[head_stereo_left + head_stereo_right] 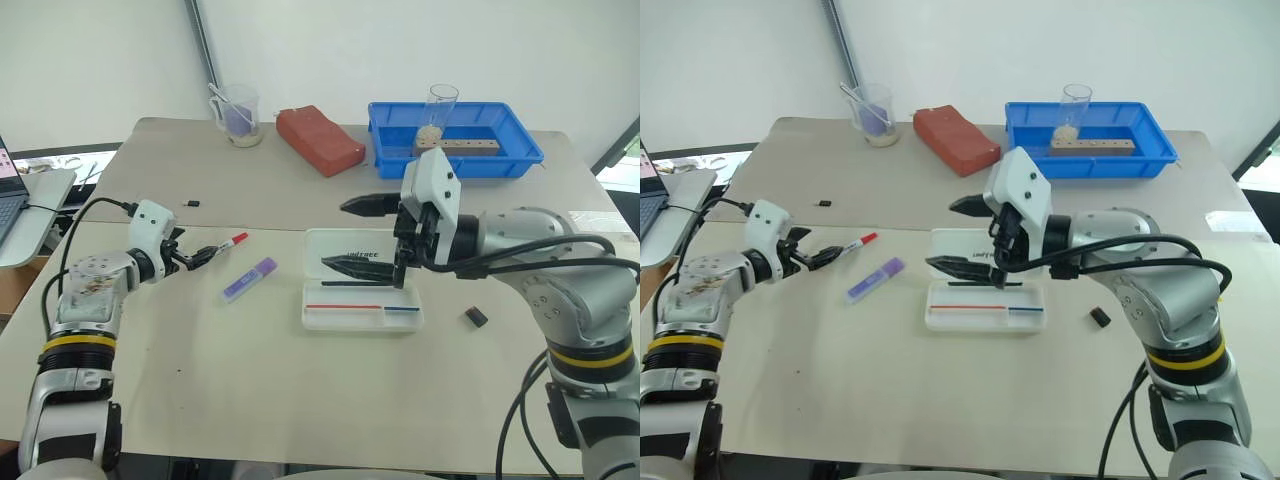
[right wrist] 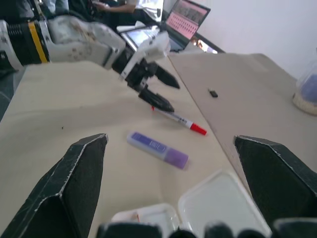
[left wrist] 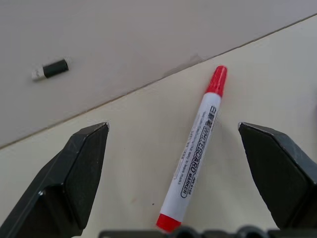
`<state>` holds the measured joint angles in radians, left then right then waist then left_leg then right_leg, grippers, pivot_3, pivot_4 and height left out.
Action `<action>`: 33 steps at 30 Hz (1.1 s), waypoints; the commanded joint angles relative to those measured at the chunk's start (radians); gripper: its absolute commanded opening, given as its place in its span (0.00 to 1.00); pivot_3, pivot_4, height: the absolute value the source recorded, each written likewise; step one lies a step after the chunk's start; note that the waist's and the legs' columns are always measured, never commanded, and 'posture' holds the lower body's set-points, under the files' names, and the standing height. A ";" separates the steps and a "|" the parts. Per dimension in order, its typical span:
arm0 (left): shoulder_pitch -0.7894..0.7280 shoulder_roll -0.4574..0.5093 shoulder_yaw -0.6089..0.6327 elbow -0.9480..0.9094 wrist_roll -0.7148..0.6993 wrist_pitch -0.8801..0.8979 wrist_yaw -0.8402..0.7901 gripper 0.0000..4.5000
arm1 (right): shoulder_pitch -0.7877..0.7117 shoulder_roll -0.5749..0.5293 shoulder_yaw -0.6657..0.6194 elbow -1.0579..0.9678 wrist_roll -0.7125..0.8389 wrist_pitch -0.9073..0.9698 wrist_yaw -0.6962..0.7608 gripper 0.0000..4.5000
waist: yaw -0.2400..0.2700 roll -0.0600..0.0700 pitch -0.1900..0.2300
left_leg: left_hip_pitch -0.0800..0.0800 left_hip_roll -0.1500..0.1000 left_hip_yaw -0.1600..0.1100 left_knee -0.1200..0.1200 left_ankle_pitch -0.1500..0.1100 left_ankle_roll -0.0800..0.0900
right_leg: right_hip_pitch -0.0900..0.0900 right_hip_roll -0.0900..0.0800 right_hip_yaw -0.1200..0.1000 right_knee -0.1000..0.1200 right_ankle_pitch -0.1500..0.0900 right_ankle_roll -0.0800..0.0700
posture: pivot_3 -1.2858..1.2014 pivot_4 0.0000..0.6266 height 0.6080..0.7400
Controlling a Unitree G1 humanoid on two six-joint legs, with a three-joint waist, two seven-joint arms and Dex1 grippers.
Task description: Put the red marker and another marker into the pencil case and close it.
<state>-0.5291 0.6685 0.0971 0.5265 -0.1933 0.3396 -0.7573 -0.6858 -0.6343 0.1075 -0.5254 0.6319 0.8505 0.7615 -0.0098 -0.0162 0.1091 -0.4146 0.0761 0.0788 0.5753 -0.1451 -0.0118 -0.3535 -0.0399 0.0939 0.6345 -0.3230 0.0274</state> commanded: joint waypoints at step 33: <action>0.020 0.011 -0.396 -0.804 -0.034 0.082 -0.246 0.04 | 0.458 -0.307 -0.162 -0.104 -0.055 -0.087 0.117 1.00 | 0.003 -0.001 -0.002 | 0.003 0.000 0.003 0.000 0.000 0.000 | 0.003 -0.001 0.002 -0.001 -0.001 0.000 | 0.52 0.24 1.00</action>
<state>-0.5027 0.6784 -0.2713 -0.3088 -0.2859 0.4733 -1.0055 -0.2193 -0.9373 -0.0153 -0.5908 0.5742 0.7909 0.8832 -0.0071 -0.0172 0.1069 -0.4123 0.0759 0.0811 0.5758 -0.1450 -0.0118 -0.3509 -0.0401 0.0959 0.6332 -0.3236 0.0272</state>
